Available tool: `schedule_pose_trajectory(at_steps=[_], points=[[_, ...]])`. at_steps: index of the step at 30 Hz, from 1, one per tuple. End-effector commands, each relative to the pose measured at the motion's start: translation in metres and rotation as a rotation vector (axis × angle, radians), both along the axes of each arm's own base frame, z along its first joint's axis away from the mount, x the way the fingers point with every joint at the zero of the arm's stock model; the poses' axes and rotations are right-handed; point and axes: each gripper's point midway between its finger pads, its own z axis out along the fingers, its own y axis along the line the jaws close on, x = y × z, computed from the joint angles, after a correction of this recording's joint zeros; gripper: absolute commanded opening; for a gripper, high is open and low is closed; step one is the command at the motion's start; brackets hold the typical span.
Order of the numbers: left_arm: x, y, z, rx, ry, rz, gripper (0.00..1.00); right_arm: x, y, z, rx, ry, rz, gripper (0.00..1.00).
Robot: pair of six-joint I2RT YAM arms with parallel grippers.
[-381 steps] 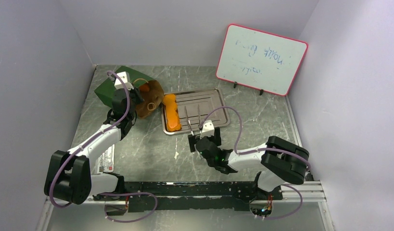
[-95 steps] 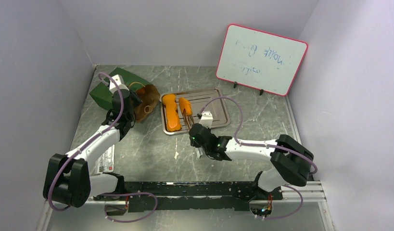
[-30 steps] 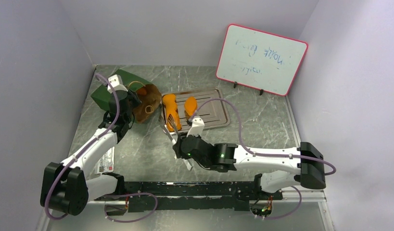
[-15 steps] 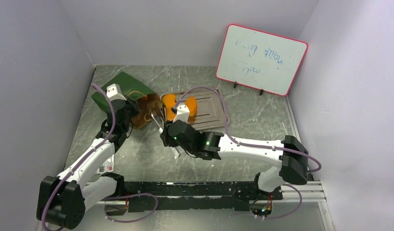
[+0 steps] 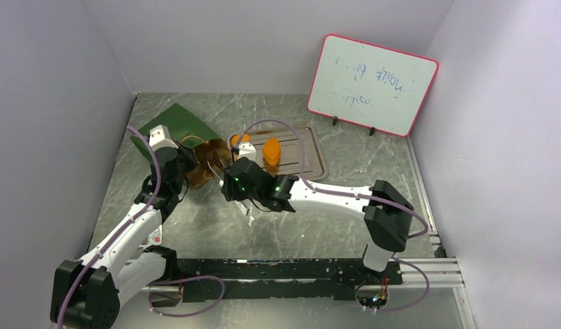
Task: Take the fake bread out of the paper bag
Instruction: Take out the fake bread from the paper bag.
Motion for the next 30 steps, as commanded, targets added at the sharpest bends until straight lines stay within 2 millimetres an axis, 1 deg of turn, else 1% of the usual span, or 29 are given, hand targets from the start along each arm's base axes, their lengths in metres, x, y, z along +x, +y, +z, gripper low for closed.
schedule_pose_trajectory(at_steps=[1,8,16,20,24,25,27,30], points=[[-0.002,0.000,0.006,-0.031,-0.014,0.002,0.07,0.016,0.020,0.016,0.077,-0.023,0.025,0.40],[-0.004,-0.002,0.012,-0.045,-0.020,-0.008,0.07,0.043,0.033,-0.005,0.060,-0.013,0.006,0.40],[-0.004,-0.006,0.017,-0.052,-0.017,-0.030,0.07,0.075,0.036,-0.024,0.042,-0.018,-0.037,0.41],[-0.004,-0.007,0.017,-0.052,-0.015,-0.035,0.07,0.086,0.037,-0.031,0.043,-0.013,-0.044,0.41],[-0.003,-0.009,0.018,-0.051,-0.010,-0.044,0.07,0.093,0.042,-0.038,0.048,-0.005,-0.034,0.43],[-0.002,-0.010,0.018,-0.049,-0.009,-0.046,0.07,0.095,0.043,-0.036,0.057,-0.007,-0.031,0.43],[-0.001,-0.011,0.018,-0.050,-0.006,-0.053,0.07,0.099,0.045,-0.047,0.050,0.003,-0.027,0.43],[0.001,-0.012,0.018,-0.049,-0.001,-0.058,0.07,0.105,0.047,-0.051,0.060,0.009,-0.020,0.44]])
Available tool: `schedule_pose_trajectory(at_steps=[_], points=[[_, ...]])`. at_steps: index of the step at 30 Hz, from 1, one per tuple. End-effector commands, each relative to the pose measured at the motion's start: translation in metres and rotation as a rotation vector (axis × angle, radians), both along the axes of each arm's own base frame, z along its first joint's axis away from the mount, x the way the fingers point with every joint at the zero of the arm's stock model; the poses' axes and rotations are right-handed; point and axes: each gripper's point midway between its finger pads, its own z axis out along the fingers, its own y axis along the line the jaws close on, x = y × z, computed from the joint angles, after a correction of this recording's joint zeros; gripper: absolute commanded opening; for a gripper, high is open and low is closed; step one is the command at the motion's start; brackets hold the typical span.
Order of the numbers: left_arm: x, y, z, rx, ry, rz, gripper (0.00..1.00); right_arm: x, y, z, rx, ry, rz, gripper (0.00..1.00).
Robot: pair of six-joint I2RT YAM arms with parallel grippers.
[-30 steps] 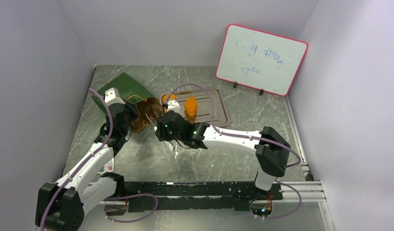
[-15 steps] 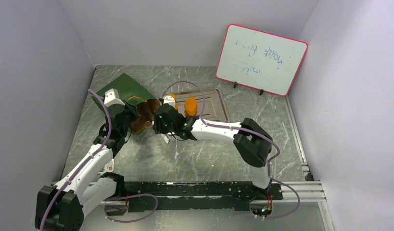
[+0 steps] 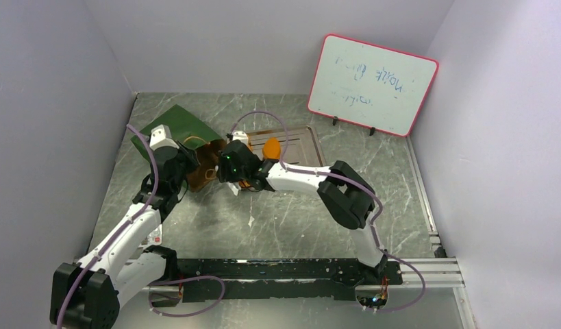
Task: Take the fake bread out of the paper bag
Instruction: Take out the fake bread from the paper bag.
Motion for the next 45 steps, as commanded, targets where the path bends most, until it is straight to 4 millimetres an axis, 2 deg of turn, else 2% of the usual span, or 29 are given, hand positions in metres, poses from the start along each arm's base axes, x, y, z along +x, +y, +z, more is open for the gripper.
schedule_pose_trajectory(at_steps=[1,15,22,25,29,35,43,45], points=[[0.008,-0.006,0.022,-0.029,-0.040,-0.023,0.07,0.017,0.016,0.012,0.071,-0.032,0.024,0.44],[0.010,-0.012,0.022,-0.025,-0.022,-0.056,0.07,0.045,0.018,0.011,0.131,-0.045,0.031,0.45],[0.013,-0.014,0.021,-0.019,-0.016,-0.062,0.07,0.055,0.023,0.004,0.146,-0.035,0.031,0.45],[0.014,-0.014,0.022,-0.020,-0.016,-0.062,0.07,0.059,0.022,0.001,0.155,-0.033,0.021,0.38],[0.016,-0.013,0.021,-0.017,-0.012,-0.055,0.07,0.062,0.019,0.001,0.175,-0.029,0.013,0.20],[0.019,-0.010,0.017,-0.027,0.000,-0.022,0.07,0.056,0.013,0.005,0.187,-0.023,0.021,0.01],[0.026,-0.003,0.021,-0.043,-0.014,0.036,0.07,0.034,-0.004,0.019,0.202,-0.025,0.021,0.00],[0.029,-0.002,0.024,-0.046,-0.020,0.049,0.07,0.026,-0.009,0.032,0.211,-0.041,0.023,0.00]])
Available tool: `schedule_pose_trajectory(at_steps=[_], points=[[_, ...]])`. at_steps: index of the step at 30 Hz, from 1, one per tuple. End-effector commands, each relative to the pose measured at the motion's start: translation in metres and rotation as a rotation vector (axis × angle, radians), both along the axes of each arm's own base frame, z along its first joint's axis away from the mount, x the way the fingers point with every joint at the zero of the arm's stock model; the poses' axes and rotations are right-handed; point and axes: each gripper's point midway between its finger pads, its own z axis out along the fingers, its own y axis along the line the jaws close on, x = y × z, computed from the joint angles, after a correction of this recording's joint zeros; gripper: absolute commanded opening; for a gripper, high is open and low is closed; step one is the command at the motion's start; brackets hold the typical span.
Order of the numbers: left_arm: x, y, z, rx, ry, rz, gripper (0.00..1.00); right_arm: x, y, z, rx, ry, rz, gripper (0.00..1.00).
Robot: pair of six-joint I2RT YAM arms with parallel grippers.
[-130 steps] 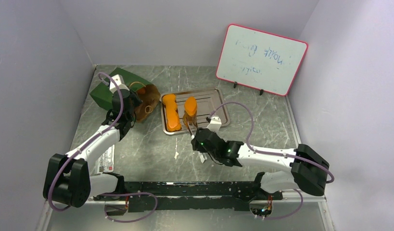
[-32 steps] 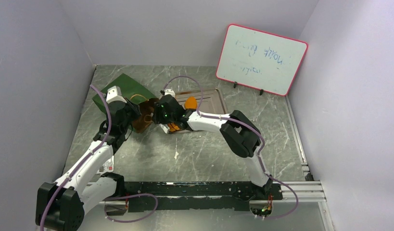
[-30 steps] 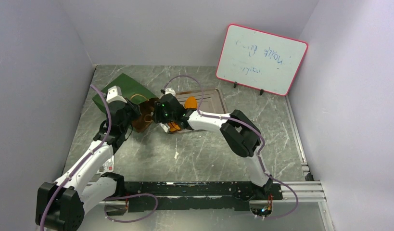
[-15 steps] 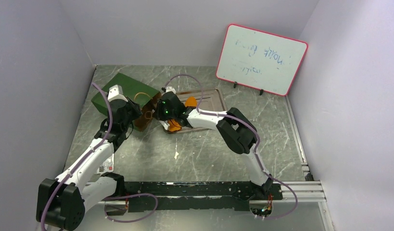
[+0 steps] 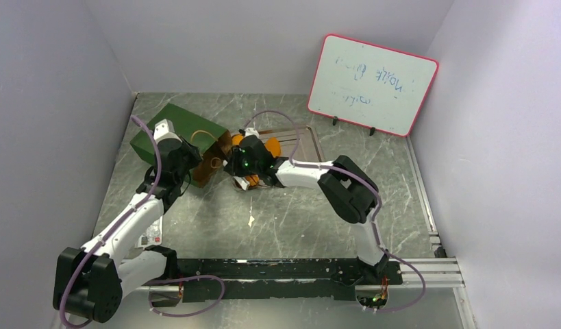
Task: Take the fake bread out of the paper bag
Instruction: Take out the fake bread from the paper bag.
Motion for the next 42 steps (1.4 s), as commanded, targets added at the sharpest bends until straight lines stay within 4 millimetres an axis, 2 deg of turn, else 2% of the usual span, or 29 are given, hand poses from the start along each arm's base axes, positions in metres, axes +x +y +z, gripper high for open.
schedule_pose_trajectory(at_steps=[1,6,9,16,21,22,26,30,35,42], points=[[0.016,0.006,0.027,-0.021,-0.071,0.057,0.07,-0.010,-0.003,0.052,0.080,-0.075,-0.008,0.00],[0.025,0.006,0.026,-0.015,-0.076,0.071,0.07,-0.035,-0.017,0.069,0.067,-0.098,-0.010,0.00],[0.031,0.008,0.023,-0.004,-0.070,0.088,0.07,-0.049,-0.026,0.072,0.046,-0.100,-0.013,0.00],[0.045,0.012,0.030,0.019,-0.088,0.123,0.07,-0.083,-0.049,0.084,0.002,-0.115,-0.033,0.00],[0.050,0.016,0.037,0.032,-0.110,0.142,0.07,-0.104,-0.063,0.089,-0.025,-0.121,-0.054,0.00],[0.051,0.016,0.038,0.035,-0.111,0.144,0.07,-0.110,-0.069,0.082,-0.043,-0.113,-0.058,0.00],[0.053,0.019,0.041,0.056,-0.110,0.151,0.07,-0.127,-0.080,0.086,-0.057,-0.118,-0.069,0.00],[0.053,0.024,0.043,0.088,-0.108,0.168,0.07,-0.140,-0.094,0.093,-0.066,-0.121,-0.090,0.00],[0.053,0.030,0.044,0.116,-0.099,0.182,0.07,-0.153,-0.111,0.112,-0.050,-0.137,-0.133,0.00],[0.055,0.039,0.035,0.126,-0.070,0.203,0.07,-0.164,-0.145,0.130,-0.066,-0.144,-0.217,0.00]])
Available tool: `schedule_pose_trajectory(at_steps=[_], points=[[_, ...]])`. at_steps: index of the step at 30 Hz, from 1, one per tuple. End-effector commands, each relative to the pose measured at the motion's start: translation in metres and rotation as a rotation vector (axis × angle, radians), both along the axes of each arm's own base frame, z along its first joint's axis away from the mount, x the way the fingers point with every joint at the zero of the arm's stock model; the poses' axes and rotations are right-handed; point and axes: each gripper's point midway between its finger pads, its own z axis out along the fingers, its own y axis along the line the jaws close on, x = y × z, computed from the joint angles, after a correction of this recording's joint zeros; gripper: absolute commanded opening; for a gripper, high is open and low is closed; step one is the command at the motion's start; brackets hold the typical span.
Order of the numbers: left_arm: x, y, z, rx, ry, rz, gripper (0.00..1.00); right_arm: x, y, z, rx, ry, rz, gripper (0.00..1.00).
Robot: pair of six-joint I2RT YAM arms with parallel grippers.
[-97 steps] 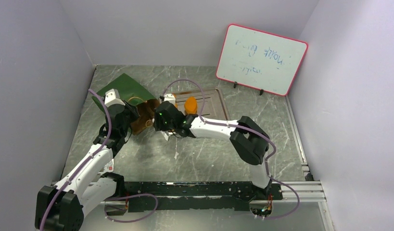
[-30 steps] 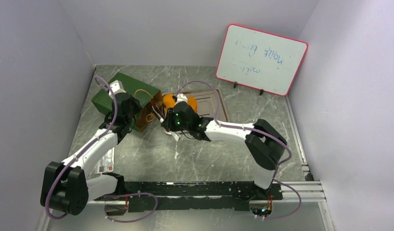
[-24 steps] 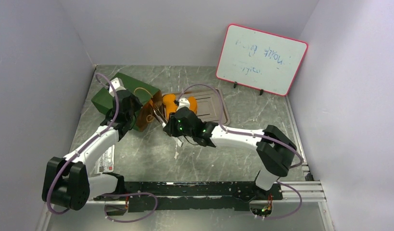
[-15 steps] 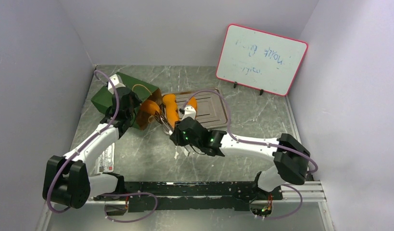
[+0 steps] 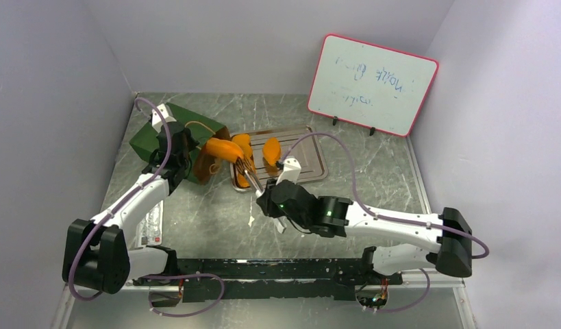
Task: Take the fake bread out of the paper bag
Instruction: Take out the fake bread from the paper bag, then place the fake bread in the container.
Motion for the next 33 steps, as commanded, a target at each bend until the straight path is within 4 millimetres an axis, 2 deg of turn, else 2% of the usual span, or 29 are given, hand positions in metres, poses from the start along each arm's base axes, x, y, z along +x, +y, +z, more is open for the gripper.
schedule_pose_trajectory(at_steps=[1,12,16,21,28,33], points=[[0.009,0.014,0.015,0.014,-0.030,0.047,0.07,0.004,-0.031,0.019,0.020,-0.030,-0.128,0.00],[0.021,0.036,0.015,0.008,-0.024,0.087,0.07,-0.005,-0.080,0.033,0.031,-0.028,-0.240,0.00],[0.021,0.039,0.015,0.002,-0.024,0.088,0.07,-0.002,-0.093,0.035,0.025,-0.038,-0.293,0.00],[0.019,0.038,0.018,-0.008,-0.038,0.077,0.07,0.007,-0.122,0.035,0.015,-0.064,-0.436,0.00],[0.018,0.033,0.024,-0.024,-0.053,0.053,0.07,0.014,-0.144,0.022,-0.037,-0.090,-0.552,0.00],[0.015,0.030,0.027,-0.043,-0.064,0.041,0.07,0.016,-0.144,0.002,-0.074,-0.073,-0.583,0.00]])
